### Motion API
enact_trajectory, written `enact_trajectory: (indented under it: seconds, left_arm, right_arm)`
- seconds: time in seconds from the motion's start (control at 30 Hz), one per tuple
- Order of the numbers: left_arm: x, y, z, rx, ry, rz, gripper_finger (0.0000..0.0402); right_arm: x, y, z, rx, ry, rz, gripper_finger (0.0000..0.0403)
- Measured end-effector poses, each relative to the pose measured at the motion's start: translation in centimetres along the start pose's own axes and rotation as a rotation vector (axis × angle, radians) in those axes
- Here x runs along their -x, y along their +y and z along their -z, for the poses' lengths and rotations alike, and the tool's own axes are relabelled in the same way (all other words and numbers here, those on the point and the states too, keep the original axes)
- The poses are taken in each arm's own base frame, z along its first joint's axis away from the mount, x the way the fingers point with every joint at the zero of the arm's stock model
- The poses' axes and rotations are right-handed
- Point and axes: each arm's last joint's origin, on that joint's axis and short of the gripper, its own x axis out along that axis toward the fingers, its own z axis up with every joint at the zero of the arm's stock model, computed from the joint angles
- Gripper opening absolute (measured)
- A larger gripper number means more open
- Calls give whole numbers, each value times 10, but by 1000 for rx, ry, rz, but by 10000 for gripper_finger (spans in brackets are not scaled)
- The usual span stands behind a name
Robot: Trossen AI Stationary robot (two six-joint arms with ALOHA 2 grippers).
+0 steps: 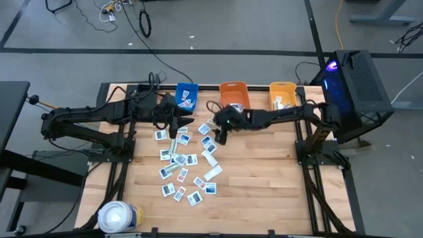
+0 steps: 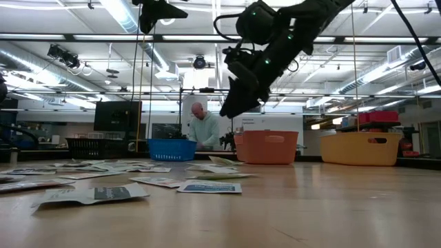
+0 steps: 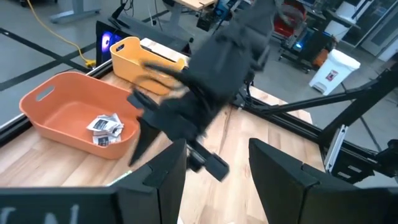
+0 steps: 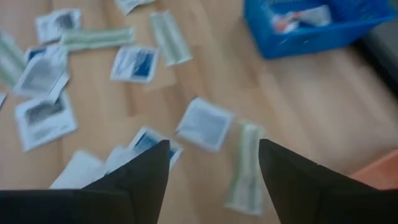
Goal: Pick & Place First Aid Supplies
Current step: Put the bandage into the yellow bin
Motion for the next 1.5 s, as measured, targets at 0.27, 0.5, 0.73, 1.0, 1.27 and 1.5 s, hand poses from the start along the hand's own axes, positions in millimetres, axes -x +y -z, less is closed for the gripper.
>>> enact_trajectory:
  seconds: [0.27,0.5,0.73,1.0,1.27,1.5]
  left_arm:
    - [11,-1,-4,-31,-26,18,179]
    - [32,-2,-11,-43,-94,29,179]
    - [41,-1,-13,-40,-111,29,179]
    - [40,-1,-12,-37,-100,26,179]
    - [40,-1,-12,-39,-98,24,179]
    - [40,-1,-12,-40,-98,24,179]
  right_arm:
    - [7,-28,-25,-49,16,33,247]
    - [-6,-34,-43,-21,100,15,247]
    - [-27,-34,-62,27,173,-5,247]
    - [-53,-40,-65,22,322,-59,247]
    - [-65,-46,-55,37,446,-69,247]
    - [-66,-39,-54,370,449,-94,247]
